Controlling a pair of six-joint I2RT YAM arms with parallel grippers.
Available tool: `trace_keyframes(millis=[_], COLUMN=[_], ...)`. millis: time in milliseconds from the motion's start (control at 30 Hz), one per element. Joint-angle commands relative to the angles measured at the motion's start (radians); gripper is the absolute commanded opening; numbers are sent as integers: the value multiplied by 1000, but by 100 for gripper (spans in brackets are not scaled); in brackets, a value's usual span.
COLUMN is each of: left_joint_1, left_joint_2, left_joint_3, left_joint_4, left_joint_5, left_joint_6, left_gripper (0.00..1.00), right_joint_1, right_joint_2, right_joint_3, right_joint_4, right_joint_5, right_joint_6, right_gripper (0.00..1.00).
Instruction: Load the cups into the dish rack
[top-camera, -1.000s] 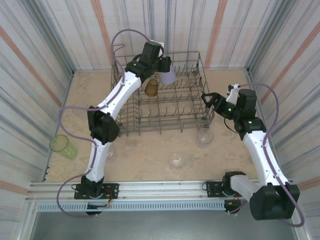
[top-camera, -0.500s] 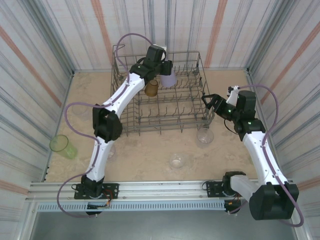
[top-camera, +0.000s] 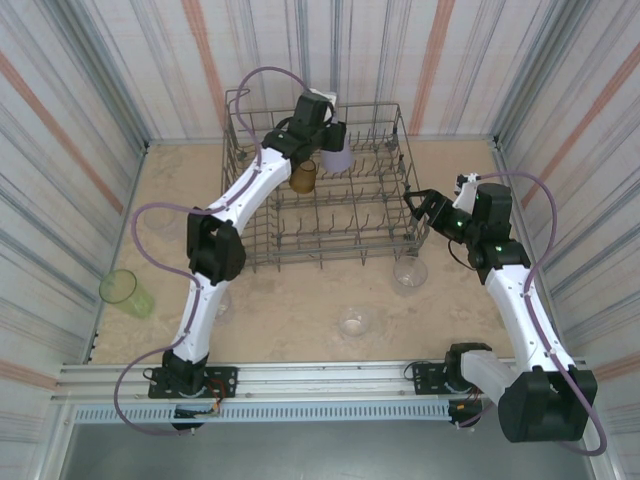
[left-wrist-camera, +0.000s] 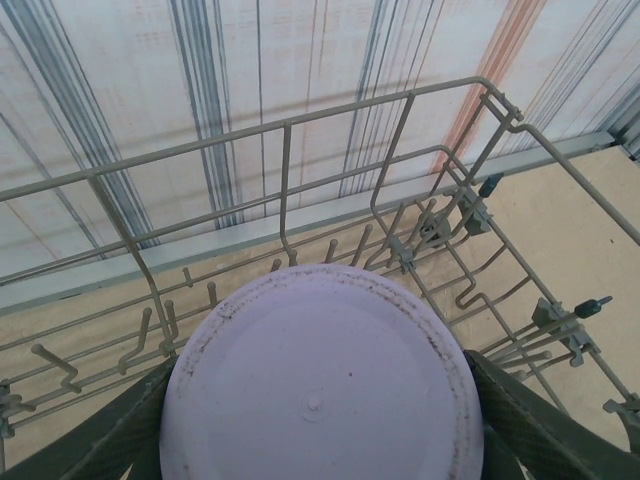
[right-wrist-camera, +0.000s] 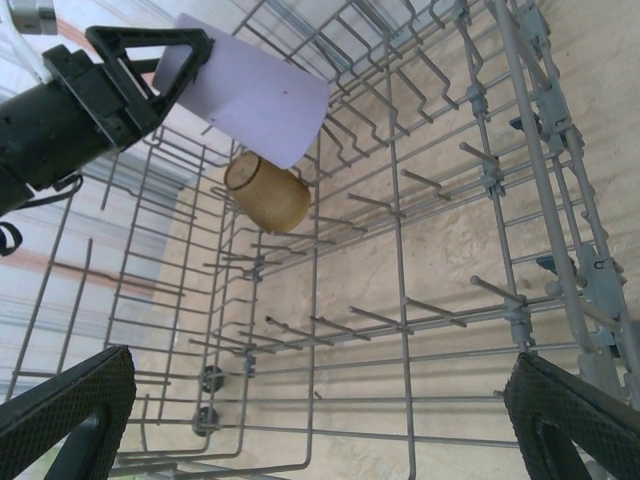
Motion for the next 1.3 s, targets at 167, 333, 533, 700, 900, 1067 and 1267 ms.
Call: trace_keyframes(millis=[167,333,533,700,900,1067,1267], left_joint_1=[-22,-32,-40,-40,-40,-40,-40], left_joint_2=[40,35,52,57,65,76,72], left_joint_3=[-19,-47,-62,-86,-109,-120,-132], left_joint_4=[58,81,83,98,110,118,130], left_joint_5=[-58,-77,-91,-108,-105,-110,-126], left_joint_6=[110,139,166,179,153,146,128], left_gripper=[0,0,0,0,0,1,36], right_joint_1=[-14,-14,-14,-14,-15,-15,-15], right_joint_2=[-16,-13,-18,-18,-17,-60,-66], right_joint_3=[-16,-18,-18,-19,-33,-44,-47], right_joint_4=[10,16,16,8,10,9,4], right_joint_5=[20,18,19,20,20,26,25], right_joint_6=[-27,-24,-24,-27,-19,-16,-14], right_gripper=[99,99,99,99,99,99,99])
